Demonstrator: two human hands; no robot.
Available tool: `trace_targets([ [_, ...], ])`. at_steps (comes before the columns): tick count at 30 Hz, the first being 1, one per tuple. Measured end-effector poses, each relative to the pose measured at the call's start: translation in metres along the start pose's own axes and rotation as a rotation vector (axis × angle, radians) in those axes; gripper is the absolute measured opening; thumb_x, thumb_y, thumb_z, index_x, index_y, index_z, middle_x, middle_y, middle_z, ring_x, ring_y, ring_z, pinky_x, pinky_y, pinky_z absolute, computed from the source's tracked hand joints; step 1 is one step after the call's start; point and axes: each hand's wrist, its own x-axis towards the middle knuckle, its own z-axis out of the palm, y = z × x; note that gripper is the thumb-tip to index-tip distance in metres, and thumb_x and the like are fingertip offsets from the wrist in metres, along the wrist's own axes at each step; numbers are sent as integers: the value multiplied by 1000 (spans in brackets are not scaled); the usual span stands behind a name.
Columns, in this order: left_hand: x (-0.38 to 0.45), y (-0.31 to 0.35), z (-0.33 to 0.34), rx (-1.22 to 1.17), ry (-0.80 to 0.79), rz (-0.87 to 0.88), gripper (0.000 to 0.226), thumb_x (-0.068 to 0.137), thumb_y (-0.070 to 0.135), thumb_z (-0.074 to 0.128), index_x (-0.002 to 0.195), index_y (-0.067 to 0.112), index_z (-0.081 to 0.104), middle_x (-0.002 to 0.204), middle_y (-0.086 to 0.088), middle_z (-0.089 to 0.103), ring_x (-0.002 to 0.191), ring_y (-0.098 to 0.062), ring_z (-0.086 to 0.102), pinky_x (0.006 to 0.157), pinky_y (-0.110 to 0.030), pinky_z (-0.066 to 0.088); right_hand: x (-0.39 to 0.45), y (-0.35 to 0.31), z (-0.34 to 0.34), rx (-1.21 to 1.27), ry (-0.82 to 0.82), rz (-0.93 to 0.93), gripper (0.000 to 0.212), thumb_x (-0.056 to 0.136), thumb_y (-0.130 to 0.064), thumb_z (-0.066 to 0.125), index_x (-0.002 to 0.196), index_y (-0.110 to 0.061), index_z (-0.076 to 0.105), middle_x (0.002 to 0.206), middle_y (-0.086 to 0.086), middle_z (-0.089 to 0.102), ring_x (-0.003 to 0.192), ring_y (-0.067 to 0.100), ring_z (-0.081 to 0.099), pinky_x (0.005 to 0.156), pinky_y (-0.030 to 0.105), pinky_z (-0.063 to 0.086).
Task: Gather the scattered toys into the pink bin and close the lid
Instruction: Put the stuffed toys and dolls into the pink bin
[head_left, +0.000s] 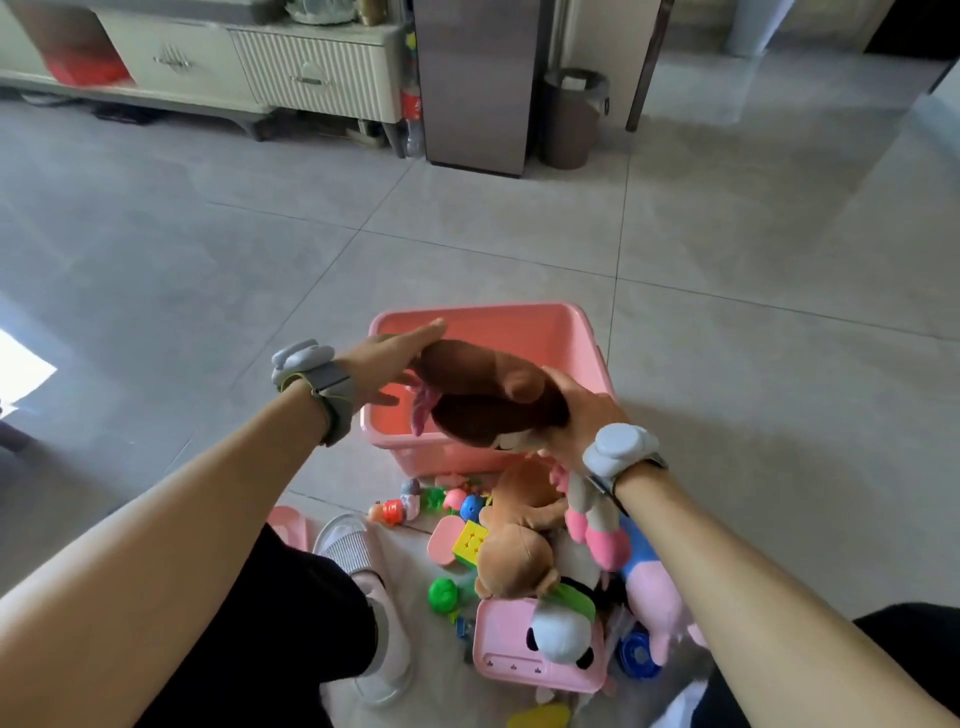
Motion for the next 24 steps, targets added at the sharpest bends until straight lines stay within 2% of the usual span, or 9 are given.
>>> trace_targets([
  [3,0,1,6,-209,38,78,50,89,60,54,115,19,65,104,-2,71,97,-17,66,89,-37,53,1,-14,12,294,-57,119,50,83,-16,66,131,-22,50,109,-1,67,104,18,63,87,28,47],
  [5,2,2,11,-221,124,152,40,93,52,53,117,21,63,107,5,68,99,-12,62,94,-37,51,-1,-26,20,446,54,109,50,77,-9,67,123,-28,56,89,-23,66,85,-8,62,78,14,42],
  [7,7,1,14,-121,218,224,37,96,46,52,120,21,64,115,3,65,104,-14,59,95,-34,49,1,-32,25,594,94,126,53,70,-3,69,118,-25,60,70,-28,64,62,-21,57,61,1,40],
  [9,10,0,15,-28,285,279,26,96,41,53,107,22,67,105,1,66,93,-16,60,79,-27,49,4,-36,23,711,0,163,47,76,8,66,111,-22,58,75,-22,61,53,-15,59,48,-1,39],
  [12,20,-2,17,59,319,292,19,97,36,52,100,22,64,83,2,63,73,-13,57,58,-20,48,13,-38,19,782,-57,245,41,79,-1,69,111,-26,58,79,-13,63,68,4,63,51,8,45],
  [15,41,-9,20,-101,208,48,42,89,58,55,104,18,60,101,-4,66,94,-24,63,81,-36,55,30,-35,21,814,-50,330,37,80,-5,70,111,-23,59,84,-5,65,70,9,60,54,12,47],
  [18,57,-21,21,-181,26,-97,89,62,81,64,128,22,52,123,-2,62,106,-25,62,79,-38,55,42,-31,25,906,-49,372,37,82,-2,69,116,-13,59,91,1,66,72,9,60,54,10,49],
  [21,78,-28,24,-183,-16,-75,104,55,76,74,140,29,35,126,1,52,112,-26,58,82,-39,54,60,-31,33,941,-105,382,29,85,-6,68,110,-17,58,92,0,67,77,14,64,59,12,52],
  [24,109,-24,26,-211,120,-1,116,54,63,83,147,28,24,128,-1,53,113,-24,57,90,-43,54,84,-38,45,969,-126,367,31,89,-12,66,120,-12,57,104,6,67,87,18,65,65,15,54],
])
